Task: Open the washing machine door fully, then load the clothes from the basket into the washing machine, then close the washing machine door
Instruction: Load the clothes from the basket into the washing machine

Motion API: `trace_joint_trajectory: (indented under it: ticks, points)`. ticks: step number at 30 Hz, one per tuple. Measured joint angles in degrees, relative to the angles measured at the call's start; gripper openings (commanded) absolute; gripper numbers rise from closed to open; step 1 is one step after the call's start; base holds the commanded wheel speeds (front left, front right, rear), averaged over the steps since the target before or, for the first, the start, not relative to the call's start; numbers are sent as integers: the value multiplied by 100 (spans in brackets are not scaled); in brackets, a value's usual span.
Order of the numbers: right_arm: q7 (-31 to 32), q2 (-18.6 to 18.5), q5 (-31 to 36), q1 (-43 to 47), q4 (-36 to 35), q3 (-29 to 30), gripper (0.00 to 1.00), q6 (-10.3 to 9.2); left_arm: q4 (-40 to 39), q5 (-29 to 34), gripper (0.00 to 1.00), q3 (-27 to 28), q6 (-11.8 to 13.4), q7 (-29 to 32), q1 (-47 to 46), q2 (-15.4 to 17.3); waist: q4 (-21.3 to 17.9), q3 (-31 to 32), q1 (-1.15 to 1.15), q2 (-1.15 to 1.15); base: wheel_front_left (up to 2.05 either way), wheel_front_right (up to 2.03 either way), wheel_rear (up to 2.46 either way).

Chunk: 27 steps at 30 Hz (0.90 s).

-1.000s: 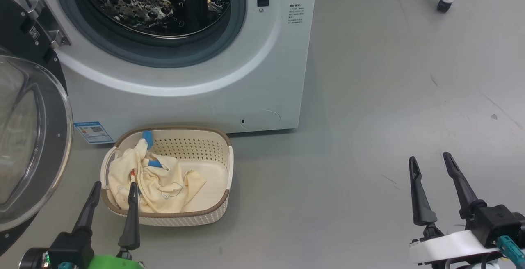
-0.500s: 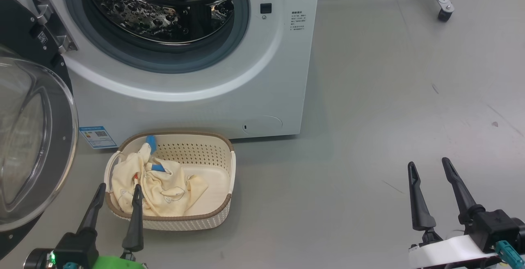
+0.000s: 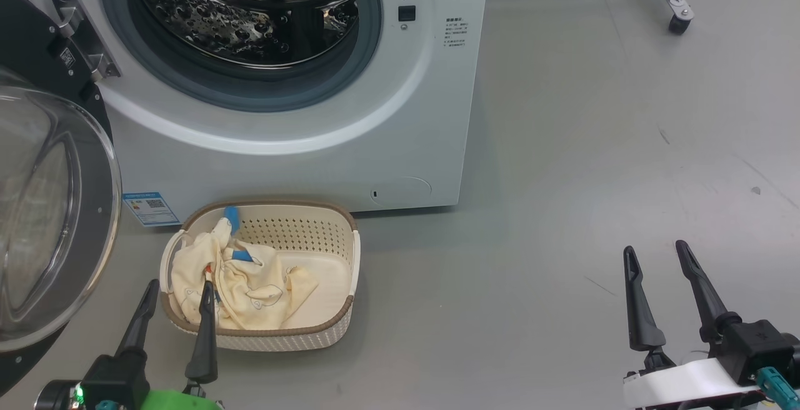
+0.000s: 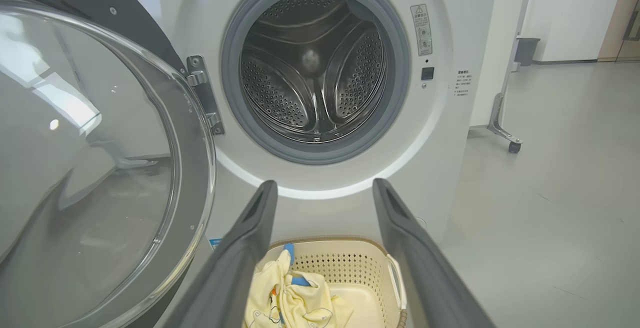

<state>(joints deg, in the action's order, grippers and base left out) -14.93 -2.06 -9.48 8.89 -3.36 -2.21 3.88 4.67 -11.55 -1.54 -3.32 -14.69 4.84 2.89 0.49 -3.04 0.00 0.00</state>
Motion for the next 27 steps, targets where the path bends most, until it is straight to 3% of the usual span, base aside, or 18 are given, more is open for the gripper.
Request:
trace_joint_trajectory:
  ticks: [15, 27]
  points:
    - [0, 1, -60, 2, -64, -13, 100, -10, -24, 8, 100, 18, 80, 0, 7, -2, 10, -65, 0, 0, 18, -43, 25]
    - [0, 2, -104, 1, -94, -36, 100, -51, -130, 12, 100, -23, 103, 0, 7, -2, 13, -146, 0, 0, 82, -92, 10]
